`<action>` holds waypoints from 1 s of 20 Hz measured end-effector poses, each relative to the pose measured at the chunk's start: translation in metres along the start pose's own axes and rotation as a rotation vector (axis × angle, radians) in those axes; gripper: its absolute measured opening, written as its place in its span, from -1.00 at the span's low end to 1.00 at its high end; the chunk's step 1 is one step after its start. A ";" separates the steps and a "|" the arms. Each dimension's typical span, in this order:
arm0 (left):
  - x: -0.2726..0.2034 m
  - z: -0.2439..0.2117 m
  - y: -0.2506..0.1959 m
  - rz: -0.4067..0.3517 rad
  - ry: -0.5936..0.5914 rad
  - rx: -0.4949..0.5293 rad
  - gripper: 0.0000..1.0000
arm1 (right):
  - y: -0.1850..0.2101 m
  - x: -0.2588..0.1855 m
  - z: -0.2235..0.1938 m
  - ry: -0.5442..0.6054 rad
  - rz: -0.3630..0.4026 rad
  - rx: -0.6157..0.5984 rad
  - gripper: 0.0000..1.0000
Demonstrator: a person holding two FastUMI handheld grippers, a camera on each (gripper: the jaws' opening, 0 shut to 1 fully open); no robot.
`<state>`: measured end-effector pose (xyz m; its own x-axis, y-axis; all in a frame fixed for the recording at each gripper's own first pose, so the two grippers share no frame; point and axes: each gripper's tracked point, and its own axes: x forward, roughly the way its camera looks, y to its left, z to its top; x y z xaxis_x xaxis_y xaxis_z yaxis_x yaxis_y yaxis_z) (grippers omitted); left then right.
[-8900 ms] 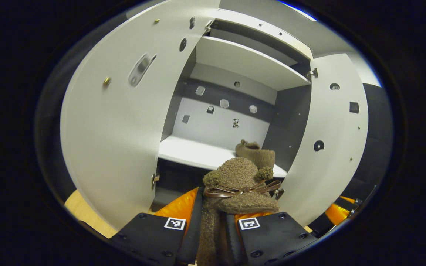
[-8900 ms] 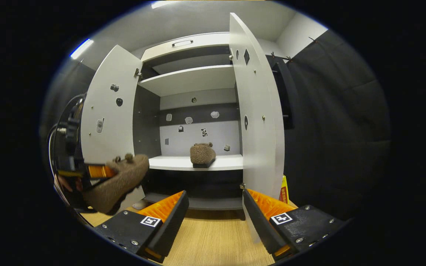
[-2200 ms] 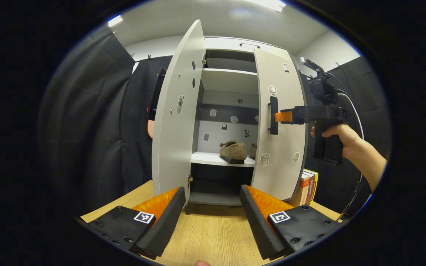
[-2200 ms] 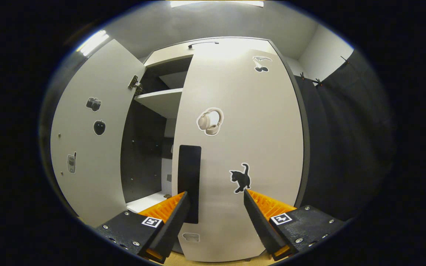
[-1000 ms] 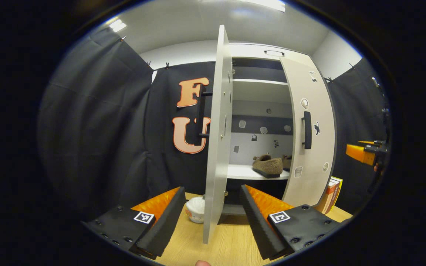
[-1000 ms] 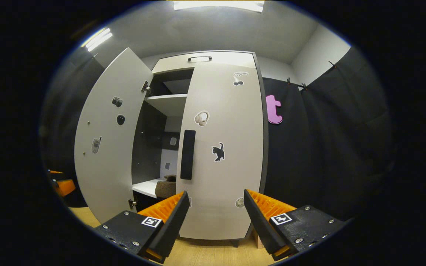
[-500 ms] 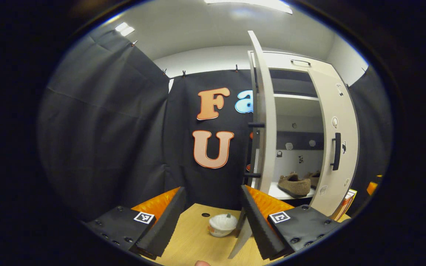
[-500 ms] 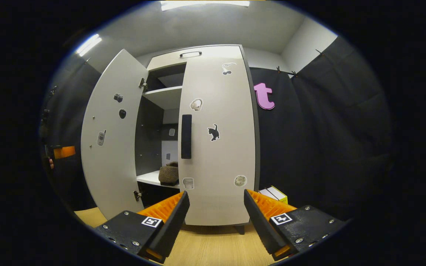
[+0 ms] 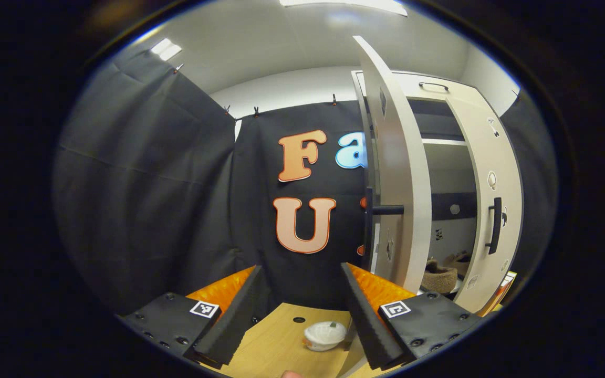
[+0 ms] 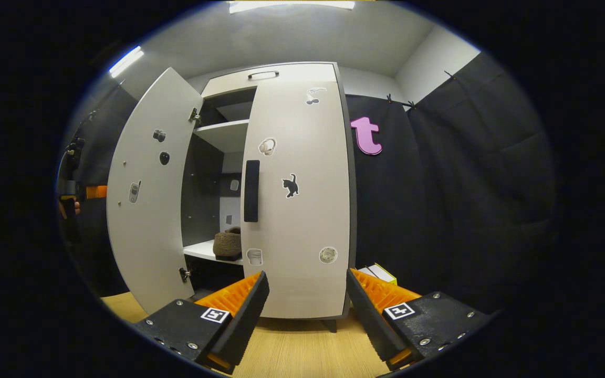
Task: Grab one shoe with the right hand and put it into the shoe cabinet, grab the other shoe with the left hand and put it into the shoe cabinet; then close the right door with the right hand and the left door with the left hand.
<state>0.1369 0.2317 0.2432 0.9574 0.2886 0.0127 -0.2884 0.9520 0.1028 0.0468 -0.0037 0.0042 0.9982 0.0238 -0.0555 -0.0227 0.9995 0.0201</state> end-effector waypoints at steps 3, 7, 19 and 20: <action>-0.005 0.002 -0.010 0.001 -0.007 0.028 0.83 | -0.001 0.002 0.002 0.000 0.000 0.015 0.82; -0.015 0.003 -0.034 -0.045 0.005 0.000 0.92 | -0.002 0.004 0.007 -0.005 0.005 0.030 0.82; -0.020 0.003 -0.167 -0.282 0.002 0.011 0.93 | -0.030 -0.007 0.017 -0.016 -0.066 0.023 0.83; -0.019 0.002 -0.178 -0.299 0.006 0.005 0.87 | -0.034 -0.009 0.018 -0.016 -0.074 0.022 0.83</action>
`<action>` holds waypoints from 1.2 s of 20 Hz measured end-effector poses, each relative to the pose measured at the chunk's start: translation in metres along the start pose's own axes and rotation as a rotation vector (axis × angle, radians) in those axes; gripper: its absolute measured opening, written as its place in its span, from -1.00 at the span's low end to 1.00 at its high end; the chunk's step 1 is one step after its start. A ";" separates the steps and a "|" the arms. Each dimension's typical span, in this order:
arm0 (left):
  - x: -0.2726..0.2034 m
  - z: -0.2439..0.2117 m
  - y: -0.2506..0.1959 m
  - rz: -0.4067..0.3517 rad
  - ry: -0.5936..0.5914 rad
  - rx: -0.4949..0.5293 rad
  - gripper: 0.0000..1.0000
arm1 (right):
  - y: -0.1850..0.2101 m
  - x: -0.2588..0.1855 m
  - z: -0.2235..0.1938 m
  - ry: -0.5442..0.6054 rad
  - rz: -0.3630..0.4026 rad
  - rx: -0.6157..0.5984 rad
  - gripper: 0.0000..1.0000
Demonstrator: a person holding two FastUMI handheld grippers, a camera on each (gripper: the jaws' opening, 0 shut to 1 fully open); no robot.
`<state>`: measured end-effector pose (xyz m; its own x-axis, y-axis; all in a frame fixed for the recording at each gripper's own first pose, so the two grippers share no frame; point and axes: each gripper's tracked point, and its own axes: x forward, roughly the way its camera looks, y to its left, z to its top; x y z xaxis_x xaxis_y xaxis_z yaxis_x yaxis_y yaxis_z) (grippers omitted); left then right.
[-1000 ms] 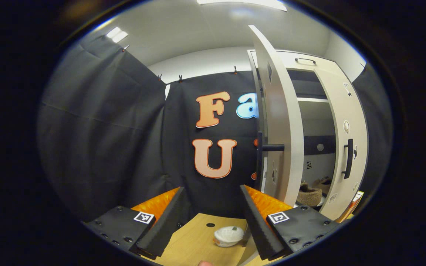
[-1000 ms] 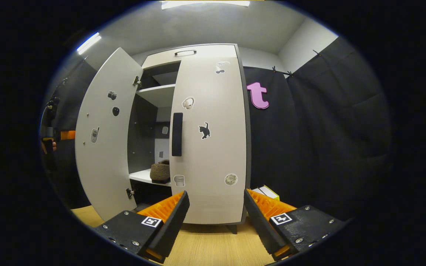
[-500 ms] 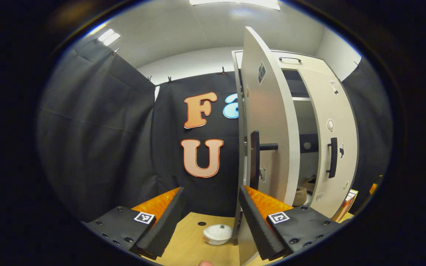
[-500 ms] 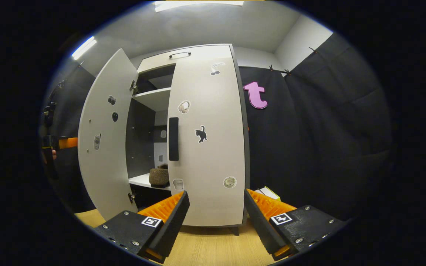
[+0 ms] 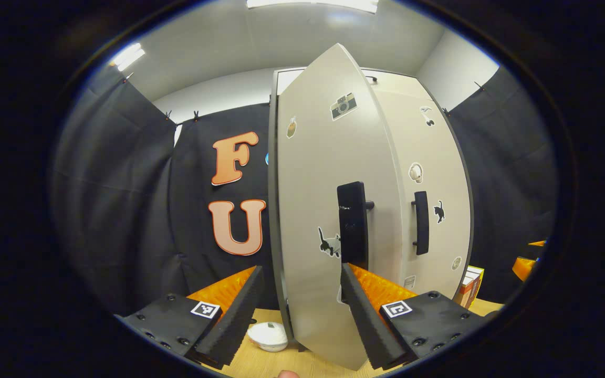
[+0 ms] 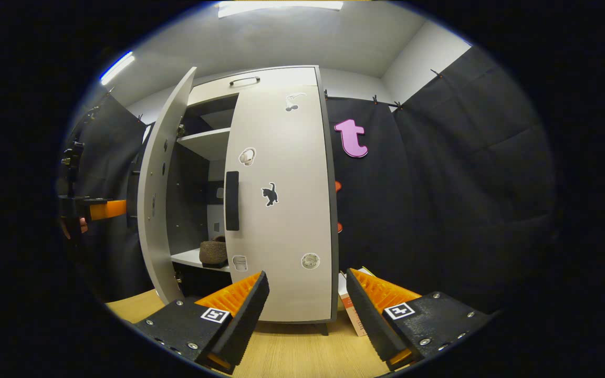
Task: Grab one shoe with the right hand and put it into the shoe cabinet, grab the other shoe with the left hand and put it into the shoe cabinet; then close the right door with the right hand and the left door with the left hand.
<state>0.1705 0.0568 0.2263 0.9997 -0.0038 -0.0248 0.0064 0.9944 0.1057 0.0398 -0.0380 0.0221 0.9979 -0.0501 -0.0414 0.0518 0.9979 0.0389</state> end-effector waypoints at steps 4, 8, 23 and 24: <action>0.020 -0.003 -0.027 -0.054 0.012 -0.058 0.92 | -0.011 -0.003 0.002 -0.002 -0.030 0.005 0.82; 0.042 -0.003 -0.046 -0.081 0.011 -0.080 0.89 | -0.022 -0.006 0.007 -0.009 -0.059 0.005 0.82; 0.112 -0.014 -0.086 -0.114 0.035 -0.084 0.93 | -0.045 -0.004 0.010 -0.006 -0.103 -0.004 0.82; 0.116 -0.015 -0.087 -0.114 0.039 -0.091 0.93 | -0.045 -0.004 0.010 -0.005 -0.102 -0.004 0.82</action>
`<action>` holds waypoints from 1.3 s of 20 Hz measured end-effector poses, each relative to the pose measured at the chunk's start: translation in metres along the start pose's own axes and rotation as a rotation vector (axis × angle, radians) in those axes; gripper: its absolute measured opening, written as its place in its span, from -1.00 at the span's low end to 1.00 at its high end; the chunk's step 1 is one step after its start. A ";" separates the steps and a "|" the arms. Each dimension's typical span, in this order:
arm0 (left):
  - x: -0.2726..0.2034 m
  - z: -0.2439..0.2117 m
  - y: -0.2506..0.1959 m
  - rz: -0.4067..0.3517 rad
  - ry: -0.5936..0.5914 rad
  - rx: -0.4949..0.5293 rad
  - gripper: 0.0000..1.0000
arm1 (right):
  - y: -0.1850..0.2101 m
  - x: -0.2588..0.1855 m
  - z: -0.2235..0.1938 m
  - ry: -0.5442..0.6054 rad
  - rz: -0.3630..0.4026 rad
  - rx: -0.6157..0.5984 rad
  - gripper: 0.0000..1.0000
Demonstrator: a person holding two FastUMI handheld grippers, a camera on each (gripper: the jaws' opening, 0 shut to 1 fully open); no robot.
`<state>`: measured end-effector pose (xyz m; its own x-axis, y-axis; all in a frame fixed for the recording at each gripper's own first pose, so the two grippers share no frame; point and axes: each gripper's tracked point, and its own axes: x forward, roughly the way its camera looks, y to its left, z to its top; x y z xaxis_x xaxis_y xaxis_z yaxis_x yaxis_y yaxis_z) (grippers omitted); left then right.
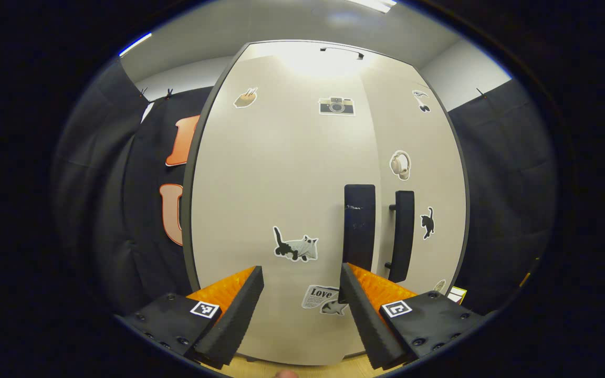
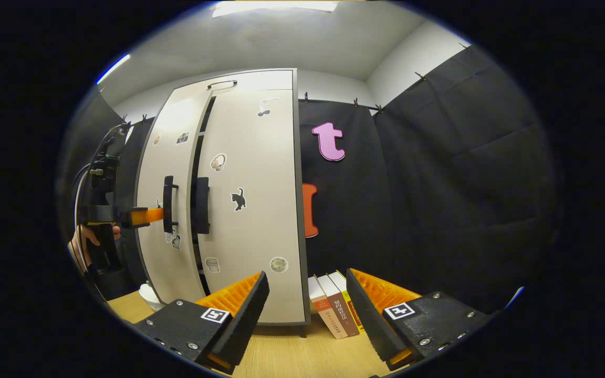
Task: Grab one shoe with the right hand and put it into the shoe cabinet, grab the other shoe with the left hand and put it into the shoe cabinet; then close the right door with the right hand and the left door with the left hand.
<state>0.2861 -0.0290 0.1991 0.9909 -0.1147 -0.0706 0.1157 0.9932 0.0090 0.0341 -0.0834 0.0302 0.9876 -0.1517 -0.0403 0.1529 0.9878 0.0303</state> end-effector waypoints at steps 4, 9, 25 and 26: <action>0.006 -0.002 -0.001 0.001 0.000 -0.013 0.99 | 0.003 0.003 0.003 -0.004 0.009 0.004 0.82; -0.007 -0.008 0.005 0.010 0.027 -0.053 0.93 | 0.009 0.006 0.004 -0.003 0.020 0.000 0.82; -0.135 0.004 0.021 0.039 -0.003 -0.004 0.93 | 0.063 -0.001 0.006 -0.008 0.124 0.056 0.82; -0.139 0.007 0.021 0.042 -0.013 0.001 0.94 | 0.064 -0.003 0.008 -0.009 0.126 0.054 0.82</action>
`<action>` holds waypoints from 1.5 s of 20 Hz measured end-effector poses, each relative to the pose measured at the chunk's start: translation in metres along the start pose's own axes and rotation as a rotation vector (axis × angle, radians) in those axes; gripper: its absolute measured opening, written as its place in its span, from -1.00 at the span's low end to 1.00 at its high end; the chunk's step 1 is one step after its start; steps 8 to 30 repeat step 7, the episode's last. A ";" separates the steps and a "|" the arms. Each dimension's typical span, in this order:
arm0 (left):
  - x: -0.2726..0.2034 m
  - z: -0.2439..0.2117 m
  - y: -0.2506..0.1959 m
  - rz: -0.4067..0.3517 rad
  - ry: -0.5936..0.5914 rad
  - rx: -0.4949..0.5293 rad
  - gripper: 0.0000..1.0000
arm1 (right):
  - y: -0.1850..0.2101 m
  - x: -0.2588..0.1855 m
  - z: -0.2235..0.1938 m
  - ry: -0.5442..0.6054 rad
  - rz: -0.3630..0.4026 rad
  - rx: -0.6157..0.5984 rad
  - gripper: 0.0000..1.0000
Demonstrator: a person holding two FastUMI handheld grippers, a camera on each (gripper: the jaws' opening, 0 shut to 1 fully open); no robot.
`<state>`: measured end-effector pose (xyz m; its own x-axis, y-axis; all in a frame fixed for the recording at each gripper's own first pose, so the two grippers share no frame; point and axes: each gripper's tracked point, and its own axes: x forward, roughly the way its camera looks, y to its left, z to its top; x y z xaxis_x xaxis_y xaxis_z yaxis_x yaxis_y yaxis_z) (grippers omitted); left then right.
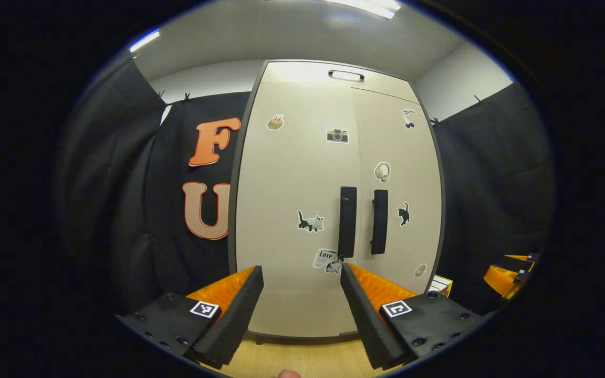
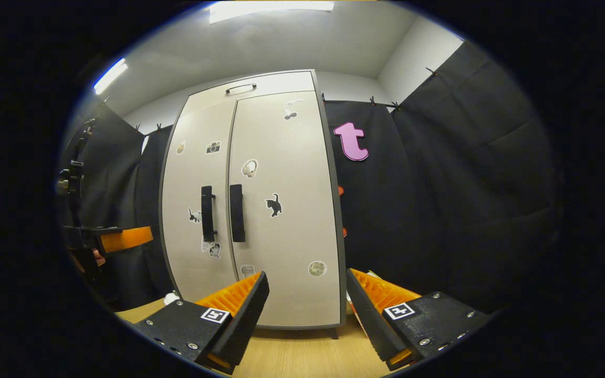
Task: Grab one shoe with the right hand and put it into the shoe cabinet, grab the other shoe with the left hand and put it into the shoe cabinet; then close the right door with the right hand and the left door with the left hand.
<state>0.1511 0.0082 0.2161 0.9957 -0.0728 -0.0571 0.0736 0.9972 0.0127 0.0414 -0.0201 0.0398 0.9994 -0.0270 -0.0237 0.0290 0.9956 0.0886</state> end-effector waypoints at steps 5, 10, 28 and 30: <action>-0.014 0.008 0.002 0.002 -0.023 -0.013 0.93 | 0.004 -0.002 0.003 -0.005 0.004 -0.013 0.82; -0.015 0.007 0.005 0.008 -0.022 -0.010 0.94 | 0.004 -0.003 0.005 -0.006 0.003 -0.011 0.82; -0.015 0.007 0.005 0.008 -0.022 -0.010 0.94 | 0.004 -0.003 0.005 -0.006 0.003 -0.011 0.82; -0.015 0.007 0.005 0.008 -0.022 -0.010 0.94 | 0.004 -0.003 0.005 -0.006 0.003 -0.011 0.82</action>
